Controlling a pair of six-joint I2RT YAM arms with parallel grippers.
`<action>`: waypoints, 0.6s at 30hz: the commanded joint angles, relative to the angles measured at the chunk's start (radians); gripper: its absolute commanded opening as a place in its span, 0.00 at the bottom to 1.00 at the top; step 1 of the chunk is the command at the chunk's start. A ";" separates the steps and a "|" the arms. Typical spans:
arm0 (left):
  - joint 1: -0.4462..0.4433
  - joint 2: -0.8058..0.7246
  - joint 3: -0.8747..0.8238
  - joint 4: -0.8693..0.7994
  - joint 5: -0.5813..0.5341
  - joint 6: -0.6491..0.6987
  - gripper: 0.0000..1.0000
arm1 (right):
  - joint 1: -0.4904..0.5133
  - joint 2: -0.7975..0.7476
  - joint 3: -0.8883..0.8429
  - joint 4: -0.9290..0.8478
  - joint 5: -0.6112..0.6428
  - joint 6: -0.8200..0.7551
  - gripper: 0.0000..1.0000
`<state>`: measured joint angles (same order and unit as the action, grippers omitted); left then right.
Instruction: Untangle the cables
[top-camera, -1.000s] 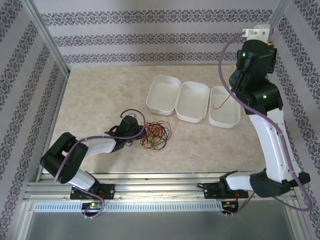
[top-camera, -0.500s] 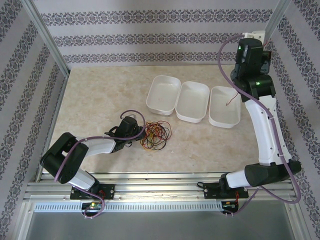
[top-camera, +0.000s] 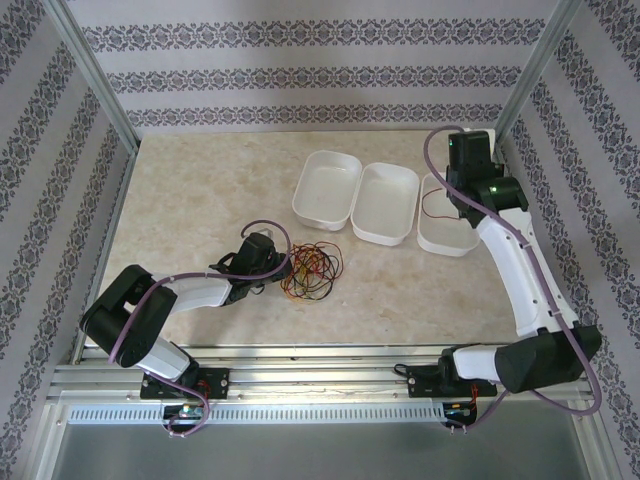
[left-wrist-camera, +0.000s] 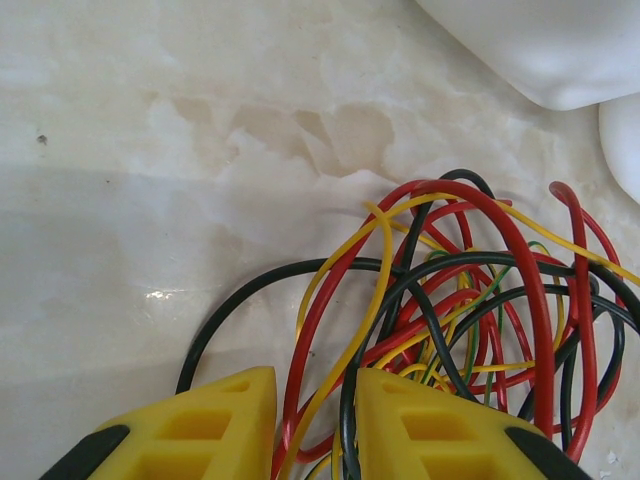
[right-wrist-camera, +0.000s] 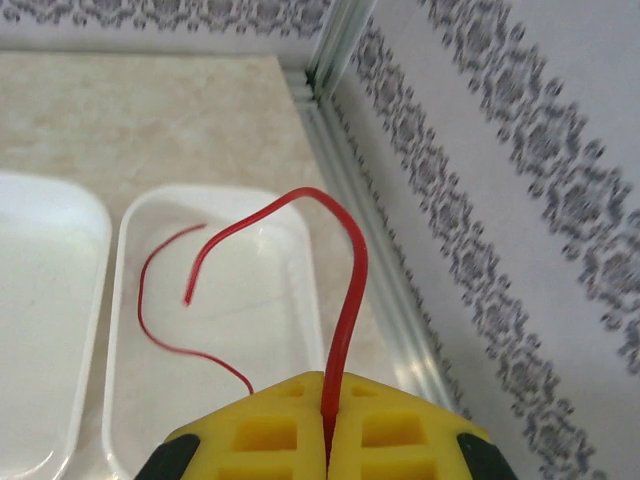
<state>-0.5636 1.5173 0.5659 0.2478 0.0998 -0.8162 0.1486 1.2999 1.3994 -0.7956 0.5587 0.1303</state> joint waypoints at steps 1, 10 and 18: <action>-0.007 0.008 0.001 0.018 0.004 0.012 0.27 | -0.022 -0.031 -0.077 -0.043 -0.092 0.098 0.00; -0.006 0.022 0.012 0.020 0.019 0.016 0.27 | -0.107 -0.065 -0.227 0.040 -0.136 0.147 0.00; -0.007 0.018 0.006 0.022 0.018 0.008 0.27 | -0.170 -0.066 -0.274 0.206 -0.167 0.143 0.00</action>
<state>-0.5636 1.5311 0.5659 0.2478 0.1047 -0.8162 -0.0166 1.2449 1.1492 -0.6884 0.4049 0.2596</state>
